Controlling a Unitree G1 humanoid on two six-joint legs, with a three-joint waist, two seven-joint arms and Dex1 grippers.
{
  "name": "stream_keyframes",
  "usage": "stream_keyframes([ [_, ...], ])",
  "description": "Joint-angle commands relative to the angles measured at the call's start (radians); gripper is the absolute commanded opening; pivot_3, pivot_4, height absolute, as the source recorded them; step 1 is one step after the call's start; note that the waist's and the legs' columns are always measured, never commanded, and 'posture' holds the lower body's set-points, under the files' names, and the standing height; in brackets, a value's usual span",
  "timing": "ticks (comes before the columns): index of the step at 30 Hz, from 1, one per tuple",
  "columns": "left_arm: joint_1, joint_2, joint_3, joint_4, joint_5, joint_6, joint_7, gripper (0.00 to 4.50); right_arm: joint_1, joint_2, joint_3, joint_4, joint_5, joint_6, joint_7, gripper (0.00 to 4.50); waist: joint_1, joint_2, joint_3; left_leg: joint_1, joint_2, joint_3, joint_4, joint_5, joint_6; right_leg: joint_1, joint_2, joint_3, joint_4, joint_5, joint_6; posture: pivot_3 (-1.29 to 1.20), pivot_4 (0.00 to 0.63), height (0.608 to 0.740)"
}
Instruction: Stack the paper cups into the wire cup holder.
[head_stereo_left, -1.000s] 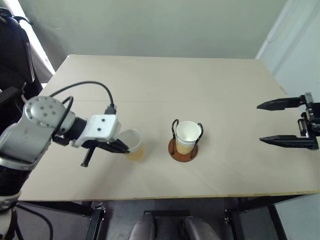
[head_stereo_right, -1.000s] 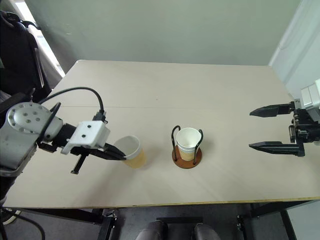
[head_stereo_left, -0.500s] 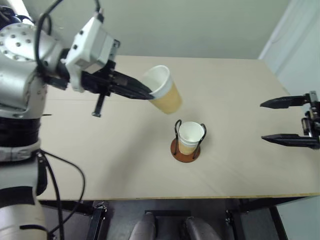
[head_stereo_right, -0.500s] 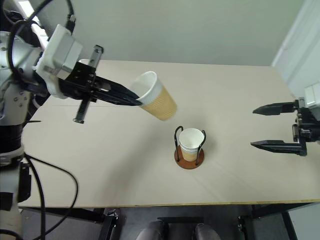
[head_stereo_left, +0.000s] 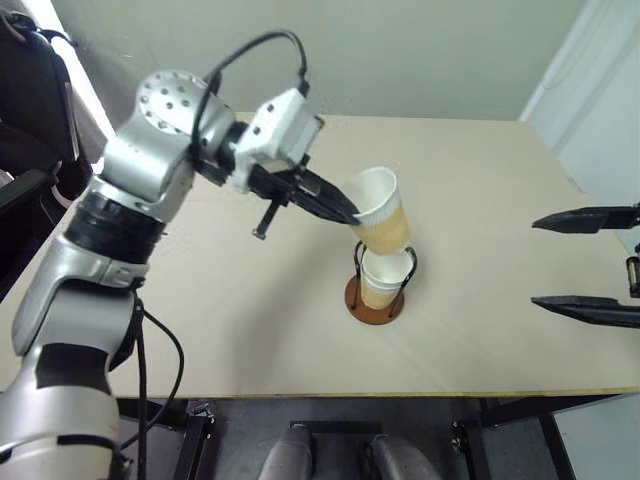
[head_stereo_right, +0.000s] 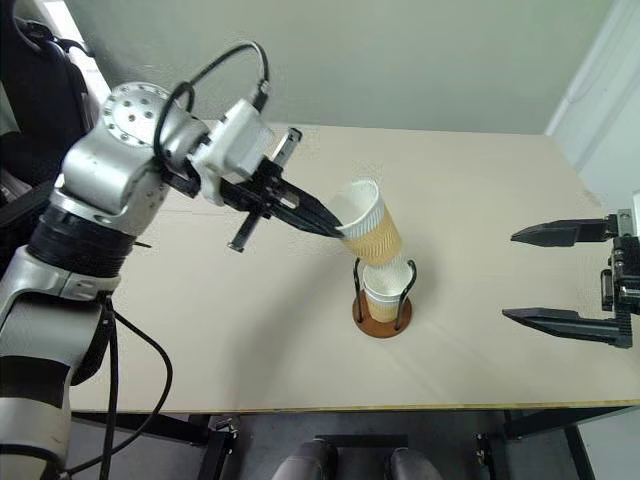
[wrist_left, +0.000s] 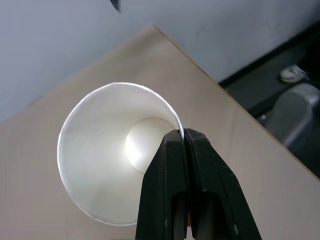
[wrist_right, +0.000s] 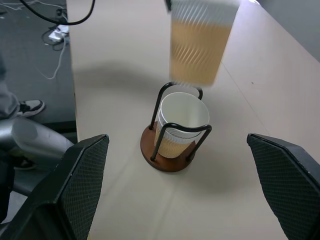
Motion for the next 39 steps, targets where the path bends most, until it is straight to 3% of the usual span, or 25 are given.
stream_keyframes([
  [1,-0.043,-0.018,-0.047,0.042,0.023,-0.098,-0.036,0.05,0.022,0.000,-0.088,-0.043,0.026,0.028,-0.019,4.50,0.000,0.000,0.000,0.000,0.000,0.000,0.000,0.000,0.000,0.000,0.000,0.000,0.000,0.000,0.001,0.00,0.150,0.740],
  [9,-0.069,-0.096,-0.087,0.090,0.027,-0.158,-0.036,0.05,0.069,0.007,-0.157,-0.091,0.049,0.064,-0.042,4.50,0.004,0.000,0.000,-0.004,-0.002,0.000,0.002,-0.001,0.002,-0.001,-0.002,0.000,-0.001,0.000,0.003,0.00,0.150,0.740],
  [39,-0.082,-0.136,-0.171,0.176,0.147,-0.320,-0.036,0.05,0.117,0.019,-0.189,-0.135,0.063,0.077,-0.093,4.50,0.006,0.000,0.000,-0.008,-0.004,0.001,0.005,-0.002,0.003,-0.004,-0.004,0.000,-0.001,-0.001,0.008,0.00,0.150,0.740],
])
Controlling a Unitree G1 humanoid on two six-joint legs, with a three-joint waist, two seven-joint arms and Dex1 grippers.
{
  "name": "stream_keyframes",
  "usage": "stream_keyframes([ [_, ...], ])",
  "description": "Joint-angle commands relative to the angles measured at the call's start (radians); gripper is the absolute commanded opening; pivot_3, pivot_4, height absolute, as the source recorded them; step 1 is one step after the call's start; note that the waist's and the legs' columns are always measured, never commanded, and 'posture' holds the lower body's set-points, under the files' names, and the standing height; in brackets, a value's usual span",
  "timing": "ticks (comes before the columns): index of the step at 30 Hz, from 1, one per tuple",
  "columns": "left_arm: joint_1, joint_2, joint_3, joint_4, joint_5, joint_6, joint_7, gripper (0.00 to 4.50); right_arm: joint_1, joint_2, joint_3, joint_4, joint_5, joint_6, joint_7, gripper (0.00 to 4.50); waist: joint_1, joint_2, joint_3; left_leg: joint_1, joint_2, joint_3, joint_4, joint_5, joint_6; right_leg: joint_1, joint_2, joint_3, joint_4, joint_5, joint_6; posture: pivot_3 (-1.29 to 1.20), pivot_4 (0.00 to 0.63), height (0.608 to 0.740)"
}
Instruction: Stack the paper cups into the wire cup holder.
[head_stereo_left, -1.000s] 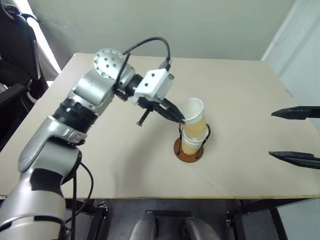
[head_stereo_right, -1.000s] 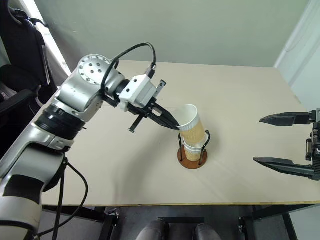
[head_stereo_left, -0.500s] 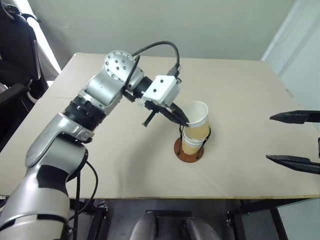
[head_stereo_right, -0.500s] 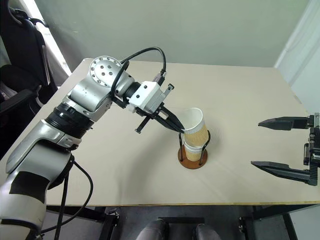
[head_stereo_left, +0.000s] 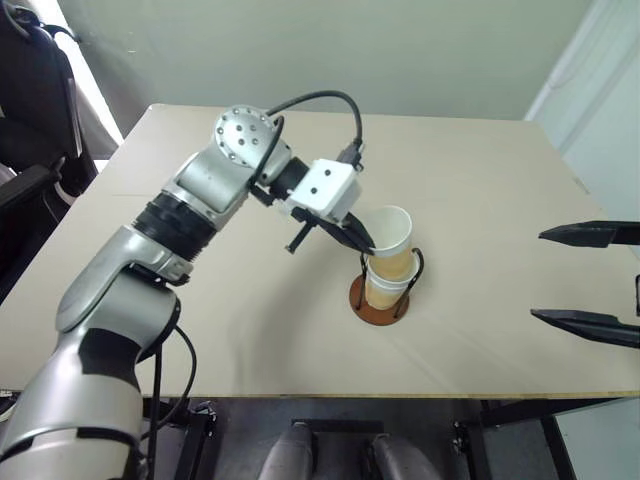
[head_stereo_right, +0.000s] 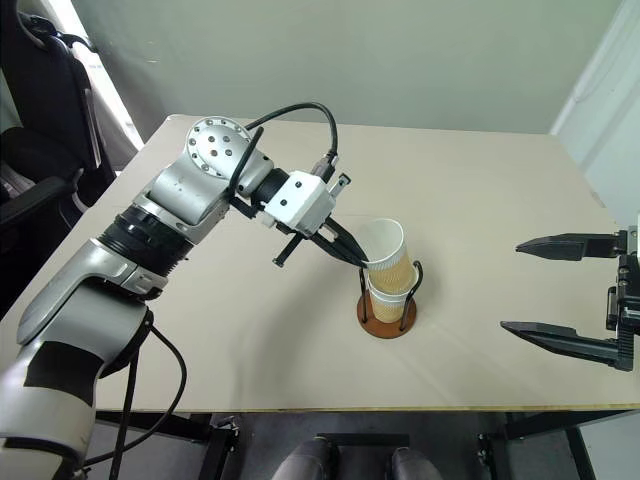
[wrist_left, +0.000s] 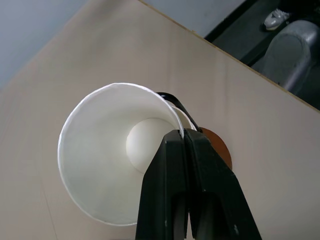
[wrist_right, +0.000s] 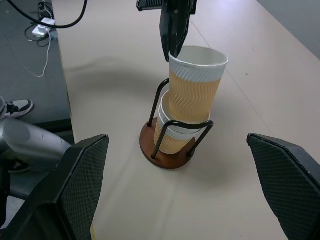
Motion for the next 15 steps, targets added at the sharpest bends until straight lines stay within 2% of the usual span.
stream_keyframes([
  [1,-0.027,-0.010,-0.001,0.003,0.016,-0.031,-0.035,0.05,0.002,0.000,-0.059,-0.014,0.015,0.001,-0.012,4.50,0.000,0.000,0.000,0.000,0.000,0.000,0.000,0.000,0.000,0.000,0.000,0.000,0.000,0.000,0.000,0.00,0.150,0.740],
  [4,-0.034,-0.045,0.022,0.040,0.048,-0.024,-0.035,0.60,0.008,0.003,-0.053,-0.017,0.011,0.002,-0.018,4.50,0.001,0.000,0.000,0.000,0.000,0.000,0.001,0.000,0.000,0.000,0.000,0.000,0.000,0.000,0.000,0.00,0.150,0.740],
  [5,-0.033,-0.061,0.039,0.054,0.063,-0.012,-0.035,0.91,0.011,0.004,-0.050,-0.018,0.009,0.000,-0.018,4.50,0.002,0.000,0.000,0.000,0.000,0.000,0.001,0.000,0.000,0.000,0.000,0.000,0.000,0.000,0.000,0.00,0.150,0.740],
  [9,-0.021,-0.065,0.054,0.057,0.077,-0.003,-0.035,2.39,0.015,0.005,-0.034,-0.017,0.009,-0.008,-0.024,4.50,0.003,0.000,0.000,-0.001,0.000,0.000,0.004,-0.001,0.002,0.001,0.000,0.000,0.000,0.001,0.001,0.00,0.150,0.740],
  [14,-0.017,-0.088,0.148,0.071,0.107,0.036,-0.030,4.21,0.012,0.003,0.000,0.000,-0.002,-0.031,-0.023,4.50,0.003,0.000,0.000,-0.001,0.000,0.001,0.005,-0.001,0.002,0.001,0.000,0.000,0.000,0.001,0.002,0.00,0.150,0.740],
  [15,-0.014,-0.087,0.170,0.067,0.115,0.052,-0.022,4.46,0.011,0.002,0.011,0.007,-0.007,-0.040,-0.020,4.50,0.003,0.000,0.000,-0.001,0.000,0.001,0.005,-0.001,0.002,0.001,0.000,0.000,0.000,0.000,0.002,0.00,0.150,0.740],
])
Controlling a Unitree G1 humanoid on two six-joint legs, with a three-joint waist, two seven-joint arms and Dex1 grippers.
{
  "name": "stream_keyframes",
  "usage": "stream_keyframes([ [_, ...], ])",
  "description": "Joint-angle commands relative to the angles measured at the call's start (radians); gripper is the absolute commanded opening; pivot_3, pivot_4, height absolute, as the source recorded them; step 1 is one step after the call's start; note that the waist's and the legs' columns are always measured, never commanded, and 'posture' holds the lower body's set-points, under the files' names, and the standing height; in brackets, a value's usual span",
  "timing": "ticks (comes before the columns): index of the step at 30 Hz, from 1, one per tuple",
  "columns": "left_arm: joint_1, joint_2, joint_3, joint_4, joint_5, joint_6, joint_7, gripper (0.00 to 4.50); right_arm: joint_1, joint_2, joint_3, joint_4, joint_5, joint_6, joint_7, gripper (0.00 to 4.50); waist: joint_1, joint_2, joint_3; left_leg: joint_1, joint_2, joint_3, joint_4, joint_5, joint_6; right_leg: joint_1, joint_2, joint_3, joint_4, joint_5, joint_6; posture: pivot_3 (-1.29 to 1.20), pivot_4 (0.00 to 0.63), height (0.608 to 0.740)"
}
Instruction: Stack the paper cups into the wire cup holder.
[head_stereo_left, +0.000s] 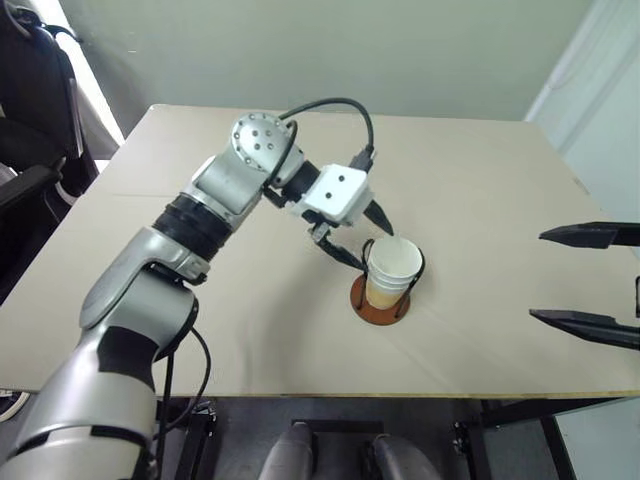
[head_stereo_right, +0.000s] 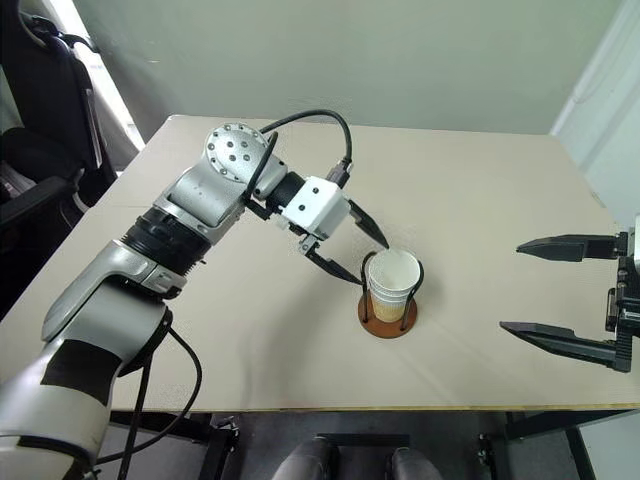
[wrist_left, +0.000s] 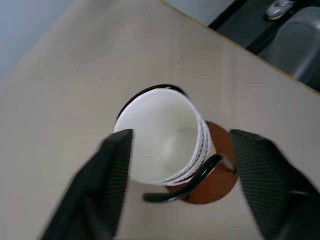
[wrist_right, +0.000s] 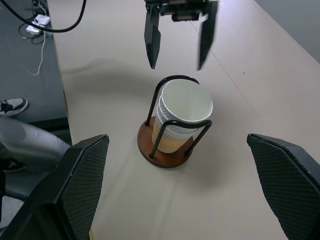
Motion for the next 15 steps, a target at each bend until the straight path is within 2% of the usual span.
stream_keyframes([
  [1,-0.009,0.009,0.108,-0.021,0.018,0.065,-0.015,4.46,-0.011,-0.003,0.031,0.024,-0.011,-0.040,-0.002,4.50,0.000,0.000,0.000,0.000,0.000,0.000,0.000,0.000,0.000,0.000,0.000,0.000,0.000,0.000,0.000,0.00,0.150,0.740],
  [6,0.047,0.100,0.251,-0.084,-0.011,0.243,0.019,4.46,-0.007,-0.005,0.102,0.070,-0.051,-0.078,0.001,4.50,-0.002,0.000,0.000,0.000,0.000,0.001,0.001,0.000,0.000,0.000,0.000,0.000,0.001,0.000,0.001,0.00,0.150,0.740],
  [8,0.125,0.198,0.331,-0.151,-0.041,0.354,0.032,4.46,0.044,0.004,0.109,0.075,-0.087,-0.083,0.017,4.50,-0.005,0.001,-0.001,0.000,0.000,0.001,0.001,0.000,0.000,-0.001,0.000,0.000,0.001,0.000,0.001,0.00,0.150,0.740],
  [10,0.191,0.254,0.382,-0.220,-0.062,0.435,0.035,4.46,0.081,0.011,0.103,0.077,-0.101,-0.083,0.027,4.50,-0.008,0.002,-0.001,0.001,0.001,0.001,0.000,0.001,-0.001,-0.001,0.001,0.001,0.001,0.000,0.001,0.00,0.150,0.740],
  [11,0.245,0.285,0.405,-0.279,-0.076,0.479,0.045,4.46,0.105,0.015,0.095,0.090,-0.121,-0.090,0.035,4.50,-0.008,0.002,-0.001,0.001,0.001,0.001,0.001,0.001,-0.001,-0.001,0.001,0.001,0.001,-0.001,0.001,0.00,0.150,0.740],
  [15,0.684,0.488,0.603,-0.557,-0.147,0.629,0.104,4.46,0.139,0.050,0.088,0.190,-0.146,-0.110,0.047,4.50,-0.017,0.005,-0.003,0.002,0.000,0.004,0.000,0.003,-0.005,0.000,0.000,0.003,-0.001,-0.002,0.003,0.00,0.150,0.740],
])
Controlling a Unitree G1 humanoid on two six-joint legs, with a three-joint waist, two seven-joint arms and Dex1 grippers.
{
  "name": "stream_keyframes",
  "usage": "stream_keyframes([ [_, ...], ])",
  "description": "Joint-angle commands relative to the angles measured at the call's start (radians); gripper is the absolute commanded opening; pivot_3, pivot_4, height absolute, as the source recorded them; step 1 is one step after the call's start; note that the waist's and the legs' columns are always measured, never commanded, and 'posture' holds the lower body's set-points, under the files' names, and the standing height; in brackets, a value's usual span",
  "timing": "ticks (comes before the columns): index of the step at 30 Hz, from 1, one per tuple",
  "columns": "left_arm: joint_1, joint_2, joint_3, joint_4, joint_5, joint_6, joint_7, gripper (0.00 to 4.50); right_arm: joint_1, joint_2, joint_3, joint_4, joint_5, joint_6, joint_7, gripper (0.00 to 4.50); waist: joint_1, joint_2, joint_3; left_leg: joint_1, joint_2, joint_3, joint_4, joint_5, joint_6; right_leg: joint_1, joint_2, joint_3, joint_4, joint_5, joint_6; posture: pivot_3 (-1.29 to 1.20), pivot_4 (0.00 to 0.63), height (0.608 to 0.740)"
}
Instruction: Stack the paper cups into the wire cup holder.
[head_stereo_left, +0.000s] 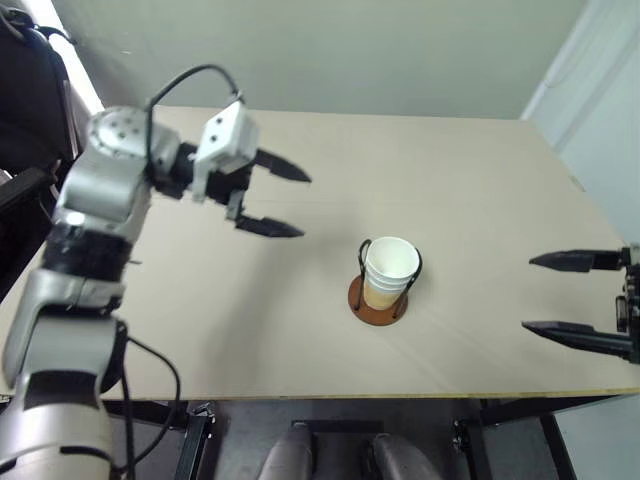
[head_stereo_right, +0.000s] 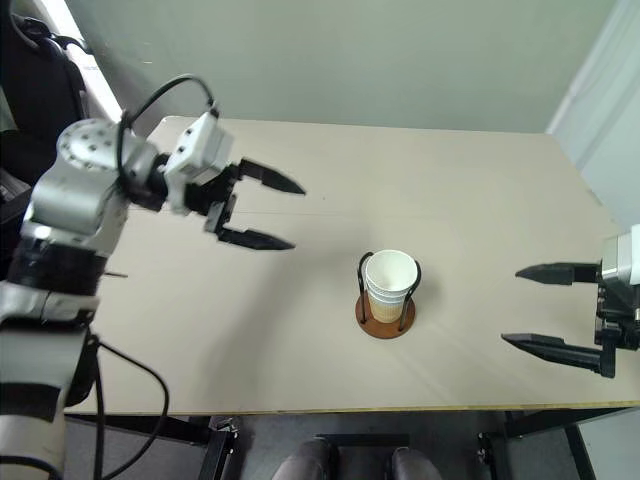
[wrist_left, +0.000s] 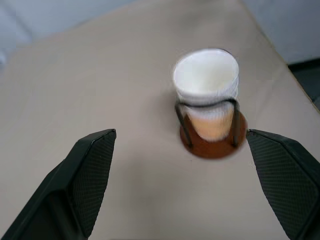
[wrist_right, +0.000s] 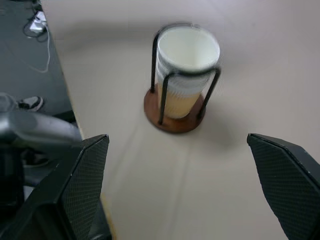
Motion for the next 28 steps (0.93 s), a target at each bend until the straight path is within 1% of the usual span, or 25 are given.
stream_keyframes([
  [1,0.218,0.091,0.169,-0.196,-0.095,0.133,0.051,4.46,0.008,0.018,-0.030,0.086,-0.022,-0.036,0.025,4.50,-0.004,-0.001,0.000,0.000,0.000,0.001,0.000,0.000,0.000,0.000,0.000,0.001,0.000,0.000,0.001,0.00,0.150,0.740],
  [3,0.283,0.095,0.251,-0.243,-0.167,0.209,0.090,4.46,0.000,0.018,-0.007,0.139,-0.036,-0.062,0.041,4.50,0.006,-0.004,0.002,-0.001,0.000,0.000,0.001,0.000,0.001,-0.001,0.000,0.001,0.001,-0.001,0.000,0.00,0.150,0.740],
  [5,0.361,0.094,0.310,-0.255,-0.183,0.228,0.118,4.46,-0.028,0.011,0.022,0.196,-0.046,-0.086,0.053,4.50,0.016,-0.004,0.001,0.000,0.000,-0.002,0.001,-0.001,0.005,-0.001,0.000,-0.001,0.001,0.002,-0.004,0.00,0.150,0.740],
  [7,0.440,0.082,0.354,-0.265,-0.175,0.223,0.149,4.46,-0.067,0.002,0.056,0.247,-0.056,-0.110,0.066,4.50,0.015,-0.002,0.000,0.005,0.000,-0.002,0.000,-0.002,0.006,0.003,-0.001,-0.001,0.001,0.004,-0.007,0.00,0.150,0.740],
  [9,0.492,0.060,0.391,-0.280,-0.179,0.229,0.189,4.46,-0.114,-0.005,0.089,0.285,-0.055,-0.123,0.073,4.50,0.008,0.000,-0.001,0.016,-0.001,0.001,-0.004,-0.003,0.005,0.012,-0.002,0.000,0.001,0.000,-0.013,0.00,0.150,0.740],
  [10,0.517,0.046,0.414,-0.292,-0.188,0.232,0.210,4.46,-0.134,-0.008,0.106,0.297,-0.054,-0.126,0.075,4.50,0.006,0.000,-0.001,0.019,-0.001,0.001,-0.005,-0.002,0.005,0.013,-0.002,0.000,0.001,-0.004,-0.020,0.00,0.150,0.740],
  [12,0.545,0.020,0.451,-0.315,-0.209,0.248,0.252,4.46,-0.168,-0.010,0.140,0.318,-0.061,-0.137,0.080,4.50,0.003,0.000,-0.001,0.019,0.000,0.001,-0.008,0.001,0.002,0.012,-0.001,0.000,0.003,-0.004,-0.022,0.00,0.150,0.740],
  [14,0.570,0.007,0.475,-0.336,-0.222,0.262,0.286,4.46,-0.200,-0.009,0.171,0.332,-0.063,-0.144,0.082,4.50,0.001,0.000,-0.001,0.019,0.001,0.001,-0.009,0.002,0.001,0.011,0.000,0.000,0.004,-0.003,-0.021,0.00,0.150,0.740],
  [17,0.600,-0.001,0.497,-0.367,-0.233,0.271,0.317,4.46,-0.245,-0.006,0.213,0.341,-0.064,-0.144,0.075,4.50,-0.002,0.000,-0.001,0.019,0.001,0.001,-0.011,0.001,0.000,0.011,0.000,0.000,0.004,0.000,-0.016,0.00,0.150,0.740],
  [21,0.621,0.010,0.517,-0.393,-0.252,0.289,0.340,4.46,-0.287,0.000,0.252,0.341,-0.059,-0.138,0.067,4.50,-0.002,0.000,-0.001,0.018,0.001,0.001,-0.013,0.000,0.000,0.009,0.000,0.000,0.003,0.000,-0.016,0.00,0.150,0.740],
  [28,0.643,0.021,0.531,-0.431,-0.278,0.321,0.367,4.46,-0.310,0.012,0.286,0.344,-0.058,-0.131,0.061,4.50,-0.002,0.000,-0.001,0.016,0.001,0.001,-0.015,-0.001,-0.001,0.007,0.000,-0.001,0.003,0.000,-0.016,0.00,0.150,0.740],
])
